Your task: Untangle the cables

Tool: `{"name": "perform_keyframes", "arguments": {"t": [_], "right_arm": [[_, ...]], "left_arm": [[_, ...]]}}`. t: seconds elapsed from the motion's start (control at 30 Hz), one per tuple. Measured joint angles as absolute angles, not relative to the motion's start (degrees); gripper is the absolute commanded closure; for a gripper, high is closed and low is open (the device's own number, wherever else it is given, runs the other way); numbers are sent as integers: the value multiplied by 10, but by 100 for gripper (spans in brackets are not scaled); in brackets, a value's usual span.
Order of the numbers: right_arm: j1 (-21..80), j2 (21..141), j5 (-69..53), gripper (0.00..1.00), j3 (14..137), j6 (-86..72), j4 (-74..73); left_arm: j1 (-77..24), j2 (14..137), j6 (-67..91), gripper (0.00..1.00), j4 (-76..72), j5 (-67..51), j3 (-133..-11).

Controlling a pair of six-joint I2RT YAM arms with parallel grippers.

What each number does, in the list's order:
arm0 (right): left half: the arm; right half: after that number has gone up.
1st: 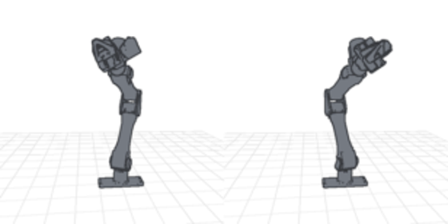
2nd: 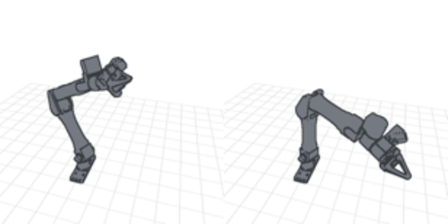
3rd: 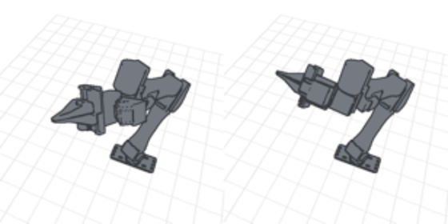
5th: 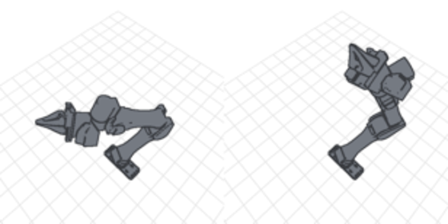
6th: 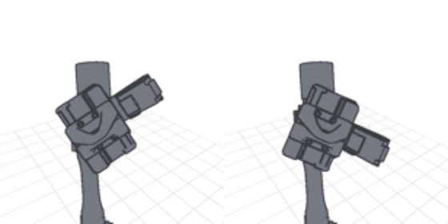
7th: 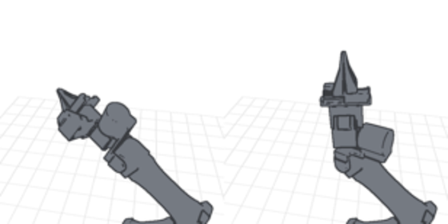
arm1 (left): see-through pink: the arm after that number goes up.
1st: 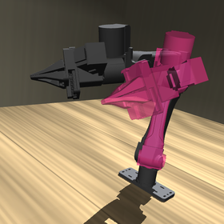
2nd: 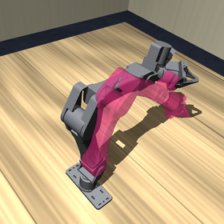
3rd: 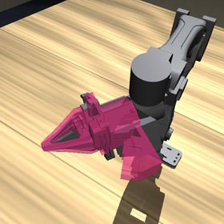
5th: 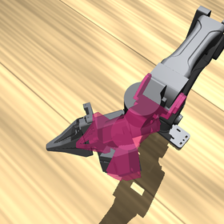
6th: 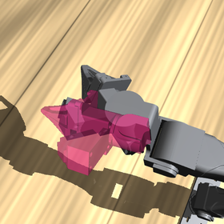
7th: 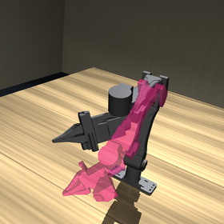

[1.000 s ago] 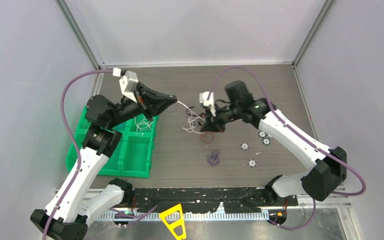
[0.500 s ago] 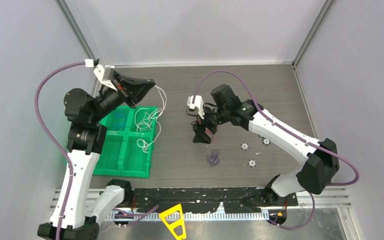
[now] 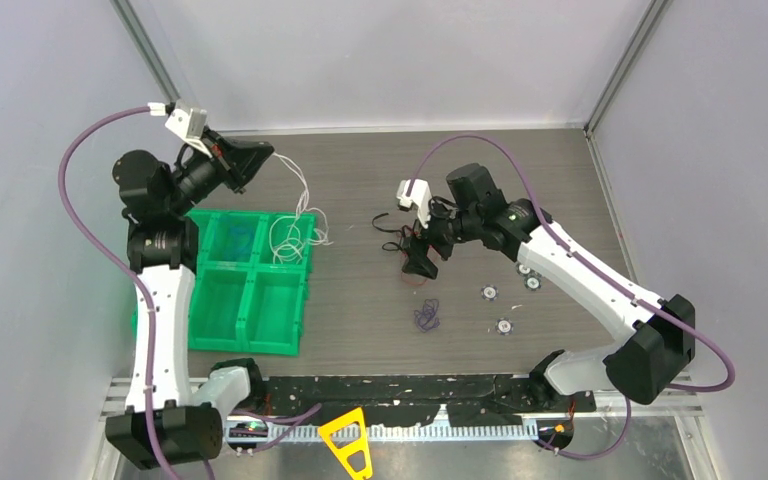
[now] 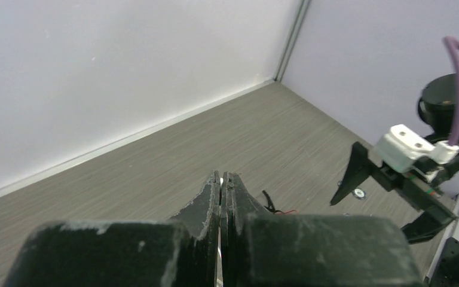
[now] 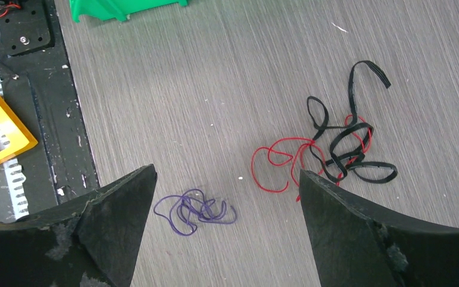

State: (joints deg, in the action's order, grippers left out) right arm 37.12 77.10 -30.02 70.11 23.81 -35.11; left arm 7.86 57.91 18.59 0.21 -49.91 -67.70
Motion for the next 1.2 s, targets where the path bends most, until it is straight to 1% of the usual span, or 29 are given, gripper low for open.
{"name": "perform_keyframes", "arguments": {"t": [0.2,0.6,0.83,0.97,1.1,1.2], "right_arm": [[361,771,-299,5,696,238,-357],[361,771,-300,5,695,238,-360],[361,773,-300,5,695,243,-372],[361,776,-300,5,696,244,-378],[361,783,-300,5,696,245,-379],[361,784,-300,5,696,245,-381]], "left_arm": [[112,636,175,100,-11,-513,-677],[143,647,142,100,-34,-523,-678],[153,692,145,100,-41,-523,-747],[154,696,141,100,-45,-524,-769],[155,699,115,100,-40,-525,-766],[156,696,86,100,-40,-528,-729]]}}
